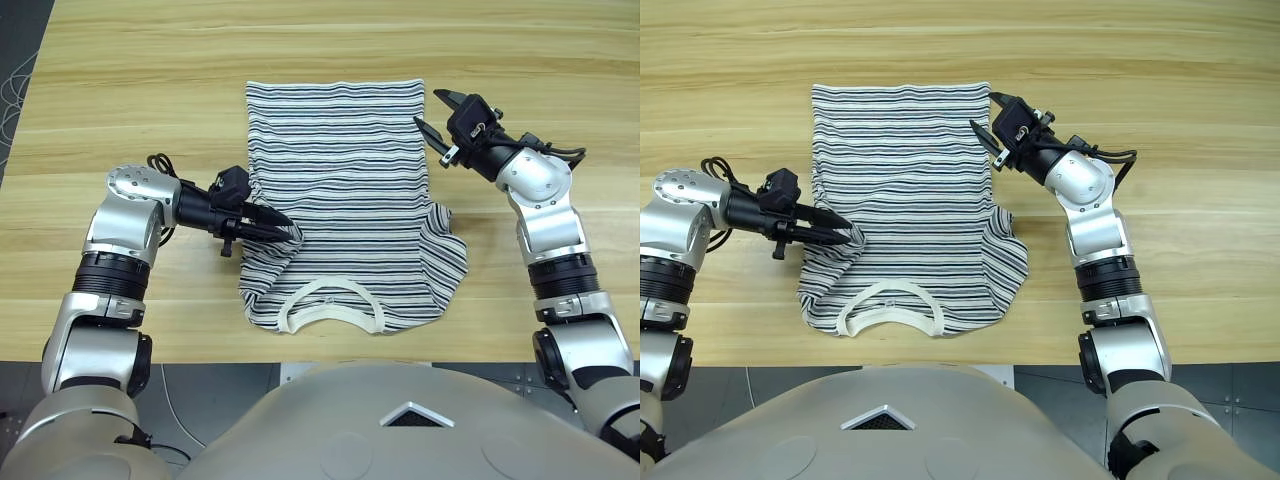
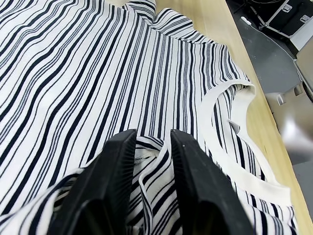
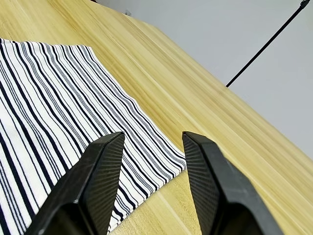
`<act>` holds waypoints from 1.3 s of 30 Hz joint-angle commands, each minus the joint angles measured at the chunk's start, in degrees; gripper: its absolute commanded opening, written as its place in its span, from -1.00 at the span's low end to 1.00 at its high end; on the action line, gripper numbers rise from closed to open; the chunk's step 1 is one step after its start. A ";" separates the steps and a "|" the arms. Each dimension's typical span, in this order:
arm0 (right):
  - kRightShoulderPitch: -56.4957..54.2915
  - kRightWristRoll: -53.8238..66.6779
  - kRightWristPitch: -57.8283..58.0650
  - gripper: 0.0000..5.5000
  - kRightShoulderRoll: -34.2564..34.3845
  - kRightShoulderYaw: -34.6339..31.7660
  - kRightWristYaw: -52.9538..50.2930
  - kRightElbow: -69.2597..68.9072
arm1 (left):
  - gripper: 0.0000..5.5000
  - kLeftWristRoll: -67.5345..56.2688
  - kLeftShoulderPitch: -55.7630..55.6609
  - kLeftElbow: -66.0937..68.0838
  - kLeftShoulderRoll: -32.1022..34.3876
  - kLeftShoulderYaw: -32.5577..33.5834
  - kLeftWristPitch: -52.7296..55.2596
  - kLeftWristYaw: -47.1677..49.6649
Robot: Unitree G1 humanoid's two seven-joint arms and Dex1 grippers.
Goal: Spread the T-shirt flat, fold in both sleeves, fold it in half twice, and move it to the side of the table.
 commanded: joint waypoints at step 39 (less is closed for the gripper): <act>19.54 23.82 43.03 0.30 -22.11 1.91 42.21 -8.83 | -0.18 -0.88 -19.72 21.58 -1.27 25.42 -6.81 32.58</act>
